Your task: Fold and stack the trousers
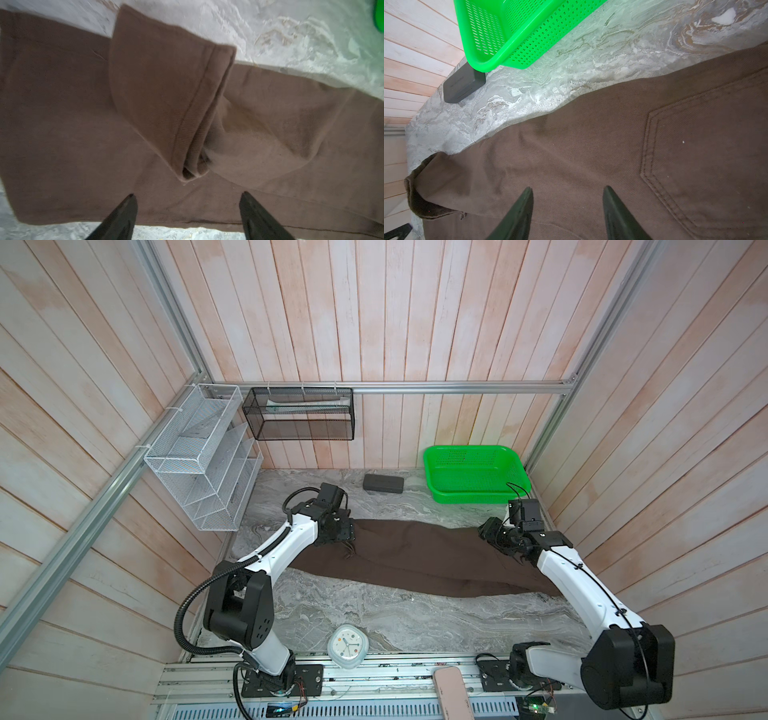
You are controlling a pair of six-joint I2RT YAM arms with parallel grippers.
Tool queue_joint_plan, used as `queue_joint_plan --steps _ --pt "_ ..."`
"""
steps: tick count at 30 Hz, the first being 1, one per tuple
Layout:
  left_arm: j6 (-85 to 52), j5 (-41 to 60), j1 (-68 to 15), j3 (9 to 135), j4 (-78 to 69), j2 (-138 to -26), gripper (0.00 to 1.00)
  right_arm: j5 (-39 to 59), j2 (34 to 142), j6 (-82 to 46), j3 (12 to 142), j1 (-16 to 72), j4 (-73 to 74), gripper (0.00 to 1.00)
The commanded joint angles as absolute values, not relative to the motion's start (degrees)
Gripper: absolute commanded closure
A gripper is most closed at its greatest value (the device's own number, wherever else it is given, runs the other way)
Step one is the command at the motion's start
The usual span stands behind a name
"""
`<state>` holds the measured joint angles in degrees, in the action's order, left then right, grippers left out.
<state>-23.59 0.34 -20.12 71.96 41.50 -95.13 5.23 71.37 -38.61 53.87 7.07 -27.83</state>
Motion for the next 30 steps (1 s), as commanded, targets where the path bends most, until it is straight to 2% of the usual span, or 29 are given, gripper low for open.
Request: queue_joint_plan --steps 1,5,9,11,13,17,24,30 --pt "-28.23 -1.97 -20.3 70.85 35.63 -96.95 0.2 5.09 71.22 -38.85 53.77 7.49 -27.42 0.45" --pt "-28.81 -6.95 -20.14 69.85 34.54 -98.22 0.23 4.83 70.58 -38.78 53.51 7.56 -27.66 0.45" --pt "-27.91 -8.17 -18.24 70.31 34.25 -99.53 0.38 4.86 70.77 -38.75 53.32 7.56 -27.59 0.45" --pt "-27.05 -8.09 -17.23 70.89 34.55 -99.93 0.51 4.99 70.75 -38.76 53.33 7.56 -27.43 0.45" --pt "-26.08 -7.79 -16.46 71.45 35.3 -99.57 0.7 4.92 70.84 -38.69 53.33 7.56 -27.5 0.45" --pt "-24.04 -7.29 -15.61 73.17 38.61 -96.72 0.99 4.87 70.82 -38.58 53.52 7.56 -27.76 0.45" --pt "-18.78 -5.24 -9.74 80.95 49.65 -87.61 1.0 4.66 69.86 -39.56 54.07 8.03 -29.84 0.45" --pt "-13.43 -3.02 -1.92 87.87 56.34 -88.4 1.0 2.42 67.05 -46.65 51.52 14.48 -30.66 0.47"
